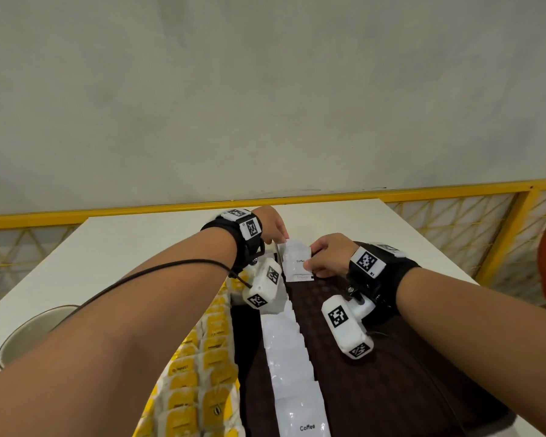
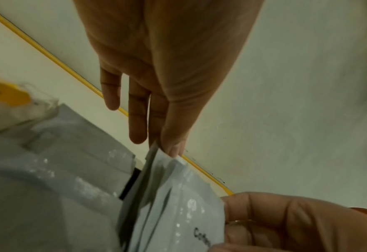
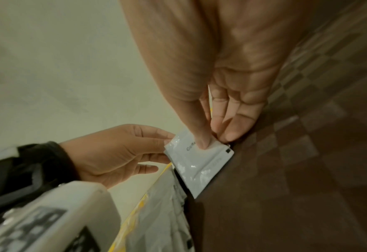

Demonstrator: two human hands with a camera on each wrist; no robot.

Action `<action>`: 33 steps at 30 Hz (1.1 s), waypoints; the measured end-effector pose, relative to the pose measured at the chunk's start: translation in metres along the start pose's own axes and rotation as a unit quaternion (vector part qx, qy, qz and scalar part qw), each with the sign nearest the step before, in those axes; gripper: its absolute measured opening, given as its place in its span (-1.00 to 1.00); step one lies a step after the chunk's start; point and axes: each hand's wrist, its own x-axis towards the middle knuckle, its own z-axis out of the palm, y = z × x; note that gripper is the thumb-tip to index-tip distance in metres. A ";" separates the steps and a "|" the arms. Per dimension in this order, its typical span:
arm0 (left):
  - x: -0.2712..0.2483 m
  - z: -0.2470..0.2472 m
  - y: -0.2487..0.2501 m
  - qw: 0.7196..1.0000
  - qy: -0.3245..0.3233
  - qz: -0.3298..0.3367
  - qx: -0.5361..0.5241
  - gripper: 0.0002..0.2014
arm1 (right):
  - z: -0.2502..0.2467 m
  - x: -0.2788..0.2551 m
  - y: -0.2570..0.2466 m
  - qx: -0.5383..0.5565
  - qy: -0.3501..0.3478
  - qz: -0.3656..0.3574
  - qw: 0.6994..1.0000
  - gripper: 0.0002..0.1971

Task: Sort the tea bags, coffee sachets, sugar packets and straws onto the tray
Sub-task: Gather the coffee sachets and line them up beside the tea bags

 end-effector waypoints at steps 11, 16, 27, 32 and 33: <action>-0.002 0.001 -0.002 1.000 0.018 -0.007 -0.012 -0.84 | 0.001 -0.004 -0.001 -0.001 -0.010 -0.016 1.000 -0.69; -0.009 -0.008 -0.008 0.999 0.050 -0.020 0.004 -0.82 | -0.006 -0.006 -0.004 0.011 -0.006 -0.021 1.000 -0.81; -0.009 -0.002 -0.007 0.993 0.013 -0.061 0.102 -0.64 | -0.005 0.001 -0.009 -0.023 -0.006 -0.045 0.999 -0.79; -0.010 -0.005 -0.001 0.989 -0.007 -0.060 0.137 -0.62 | -0.007 0.000 -0.012 -0.036 -0.008 -0.046 0.998 -0.83; -0.010 -0.005 -0.001 0.988 -0.008 -0.059 0.142 -0.64 | -0.007 -0.001 -0.013 -0.033 -0.008 -0.047 0.998 -0.83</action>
